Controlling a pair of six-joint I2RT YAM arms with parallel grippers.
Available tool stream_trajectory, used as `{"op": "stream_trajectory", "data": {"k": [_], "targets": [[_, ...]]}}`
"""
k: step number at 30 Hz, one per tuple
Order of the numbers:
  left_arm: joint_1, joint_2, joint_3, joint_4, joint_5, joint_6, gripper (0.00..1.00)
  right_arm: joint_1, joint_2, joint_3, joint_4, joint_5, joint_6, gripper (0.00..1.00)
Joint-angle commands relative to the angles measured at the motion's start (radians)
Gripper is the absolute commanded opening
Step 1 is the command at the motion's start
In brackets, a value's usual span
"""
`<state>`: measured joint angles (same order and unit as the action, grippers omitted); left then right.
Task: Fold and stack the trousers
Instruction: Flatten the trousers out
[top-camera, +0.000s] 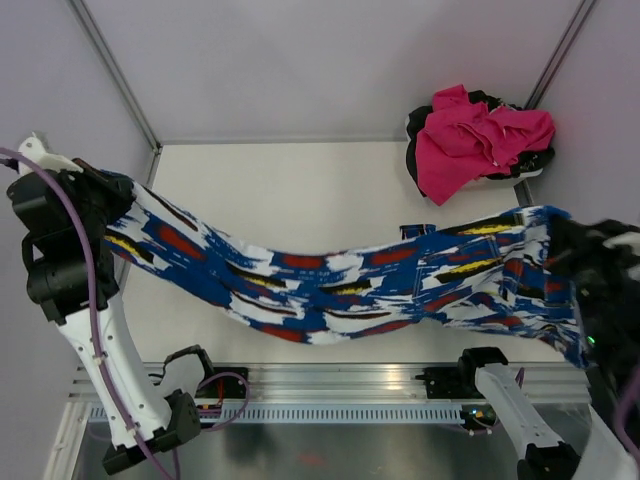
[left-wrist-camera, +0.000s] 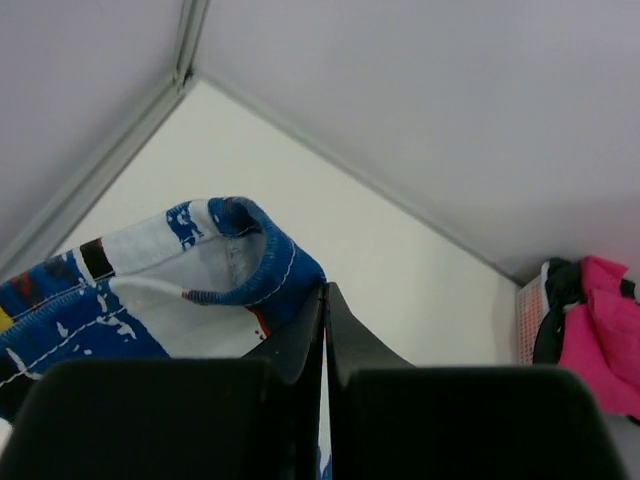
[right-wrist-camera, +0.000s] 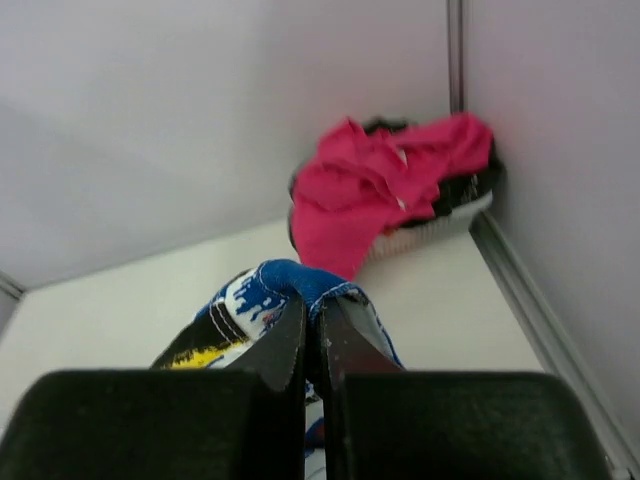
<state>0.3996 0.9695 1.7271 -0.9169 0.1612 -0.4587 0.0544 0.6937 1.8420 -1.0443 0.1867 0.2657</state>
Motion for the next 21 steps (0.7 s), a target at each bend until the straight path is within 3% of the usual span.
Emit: {"op": "stream_trajectory", "data": {"k": [1, 2, 6, 14, 21], "targets": [[-0.002, 0.064, -0.157, 0.042, 0.069, -0.044, 0.02, 0.012, 0.090, -0.294, -0.023, 0.097, 0.053, 0.00], [-0.002, 0.067, -0.232, 0.067, 0.072, -0.055, 0.02, 0.012, 0.084, -0.413, 0.031, 0.088, 0.062, 0.00], [-0.002, 0.089, -0.380, 0.205, 0.099, -0.081, 0.02, 0.012, 0.096, -0.562, 0.233, 0.091, 0.081, 0.00], [-0.002, 0.138, -0.406, 0.357, 0.095, -0.086, 0.02, -0.017, 0.329, -0.584, 0.472, 0.093, 0.038, 0.00], [-0.002, 0.155, -0.405, 0.486, 0.020, -0.104, 0.02, -0.212, 0.426, -0.469, 0.579, -0.016, 0.003, 0.00]]}}
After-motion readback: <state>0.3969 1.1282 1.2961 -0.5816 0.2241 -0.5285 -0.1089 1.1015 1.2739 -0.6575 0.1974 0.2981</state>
